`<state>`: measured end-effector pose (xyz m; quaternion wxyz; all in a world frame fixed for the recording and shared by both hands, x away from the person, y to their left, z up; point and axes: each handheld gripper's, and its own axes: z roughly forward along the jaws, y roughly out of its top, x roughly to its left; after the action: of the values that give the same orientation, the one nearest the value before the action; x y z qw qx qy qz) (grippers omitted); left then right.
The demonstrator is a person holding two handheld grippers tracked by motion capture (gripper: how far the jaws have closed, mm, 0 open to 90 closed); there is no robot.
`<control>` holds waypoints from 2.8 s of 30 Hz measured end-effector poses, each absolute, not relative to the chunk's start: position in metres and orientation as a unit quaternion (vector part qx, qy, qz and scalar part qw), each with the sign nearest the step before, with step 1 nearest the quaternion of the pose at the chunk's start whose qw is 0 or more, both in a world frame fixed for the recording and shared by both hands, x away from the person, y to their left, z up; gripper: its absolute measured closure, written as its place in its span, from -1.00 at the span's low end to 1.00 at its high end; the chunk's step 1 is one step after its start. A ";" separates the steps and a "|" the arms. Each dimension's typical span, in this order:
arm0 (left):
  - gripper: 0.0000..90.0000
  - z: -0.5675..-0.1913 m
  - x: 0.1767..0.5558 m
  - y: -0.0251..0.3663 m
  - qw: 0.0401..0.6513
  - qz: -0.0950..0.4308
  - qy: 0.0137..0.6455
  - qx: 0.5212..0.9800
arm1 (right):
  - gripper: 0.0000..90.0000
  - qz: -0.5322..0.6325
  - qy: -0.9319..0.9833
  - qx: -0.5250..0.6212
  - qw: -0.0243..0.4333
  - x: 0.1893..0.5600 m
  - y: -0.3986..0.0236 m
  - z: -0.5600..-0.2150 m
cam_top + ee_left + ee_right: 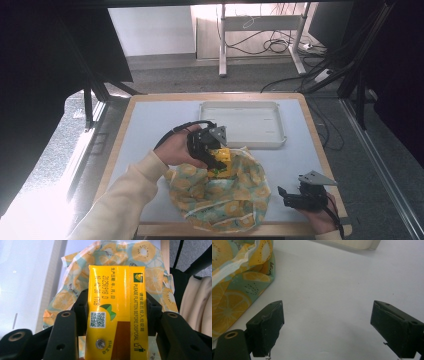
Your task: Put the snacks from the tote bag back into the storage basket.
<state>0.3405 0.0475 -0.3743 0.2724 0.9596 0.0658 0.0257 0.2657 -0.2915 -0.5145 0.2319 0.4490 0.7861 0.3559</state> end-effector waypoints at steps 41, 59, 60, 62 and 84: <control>0.17 -0.349 0.371 0.061 0.298 0.034 0.075 0.951 | -0.74 0.356 0.785 0.451 0.232 0.265 -0.293 -0.514; 0.17 -0.346 0.388 0.070 0.314 0.036 0.087 0.945 | -0.74 0.357 0.783 0.452 0.235 0.265 -0.294 -0.513; 0.17 -0.346 0.388 0.071 0.314 0.038 0.088 0.945 | -0.74 0.357 0.783 0.452 0.235 0.265 -0.294 -0.513; 0.17 -0.346 0.391 0.072 0.314 0.039 0.089 0.944 | -0.74 0.358 0.782 0.452 0.235 0.265 -0.294 -0.513; 0.17 -0.344 0.410 0.081 0.307 0.046 0.107 0.944 | -0.74 0.357 0.782 0.452 0.237 0.265 -0.294 -0.513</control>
<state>0.4097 0.0808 -0.3444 0.3074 0.9444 0.1070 0.0461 0.2650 -0.2943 -0.5128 0.2373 0.4520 0.7822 0.3573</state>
